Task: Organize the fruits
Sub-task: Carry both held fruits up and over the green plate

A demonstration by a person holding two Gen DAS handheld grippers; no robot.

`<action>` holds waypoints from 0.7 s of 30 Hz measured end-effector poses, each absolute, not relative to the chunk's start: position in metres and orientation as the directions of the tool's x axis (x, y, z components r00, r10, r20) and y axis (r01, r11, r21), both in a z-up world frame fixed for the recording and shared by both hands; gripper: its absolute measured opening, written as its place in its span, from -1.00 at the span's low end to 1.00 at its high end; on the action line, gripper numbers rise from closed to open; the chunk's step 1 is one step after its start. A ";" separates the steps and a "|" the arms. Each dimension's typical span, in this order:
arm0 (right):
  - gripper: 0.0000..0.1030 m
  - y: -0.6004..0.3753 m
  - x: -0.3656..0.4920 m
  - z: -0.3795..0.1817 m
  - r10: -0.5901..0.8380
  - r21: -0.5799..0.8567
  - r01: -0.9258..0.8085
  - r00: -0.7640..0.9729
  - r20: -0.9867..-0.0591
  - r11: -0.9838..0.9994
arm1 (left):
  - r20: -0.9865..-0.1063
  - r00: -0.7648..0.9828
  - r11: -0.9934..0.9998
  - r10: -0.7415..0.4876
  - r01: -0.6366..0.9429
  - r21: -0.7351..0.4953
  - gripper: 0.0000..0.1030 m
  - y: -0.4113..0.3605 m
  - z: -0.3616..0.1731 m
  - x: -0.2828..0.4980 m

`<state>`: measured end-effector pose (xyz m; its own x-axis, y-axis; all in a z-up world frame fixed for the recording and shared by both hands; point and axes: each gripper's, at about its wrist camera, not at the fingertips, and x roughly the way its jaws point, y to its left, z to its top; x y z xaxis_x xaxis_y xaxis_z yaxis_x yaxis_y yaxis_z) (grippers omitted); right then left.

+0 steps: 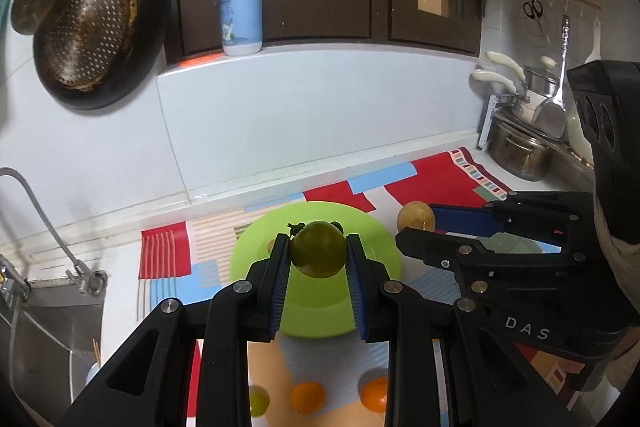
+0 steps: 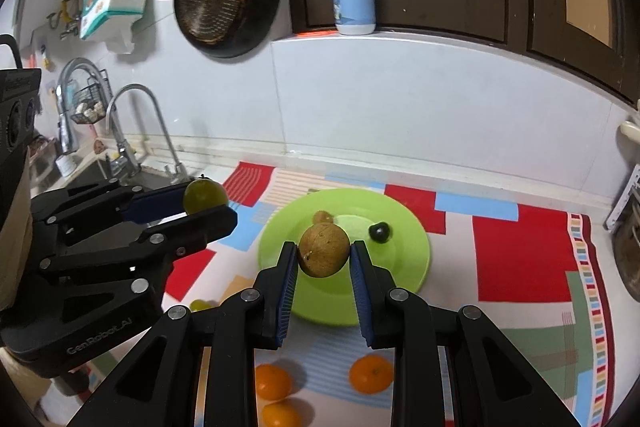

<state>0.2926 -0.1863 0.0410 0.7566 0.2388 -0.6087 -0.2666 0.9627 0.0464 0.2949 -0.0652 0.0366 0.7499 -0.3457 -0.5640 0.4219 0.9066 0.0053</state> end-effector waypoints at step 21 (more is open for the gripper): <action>-0.46 -0.208 0.381 0.001 0.225 0.077 -0.243 0.674 -0.704 0.967 | -0.679 0.640 0.895 -0.359 0.443 -0.055 -0.46 -0.089 -0.011 0.380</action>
<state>0.3807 -0.2082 0.0011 0.6736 0.2254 -0.7038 -0.2433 0.9669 0.0768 0.3795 -0.0891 -0.0114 0.6401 -0.3590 -0.6792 0.4430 0.8948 -0.0554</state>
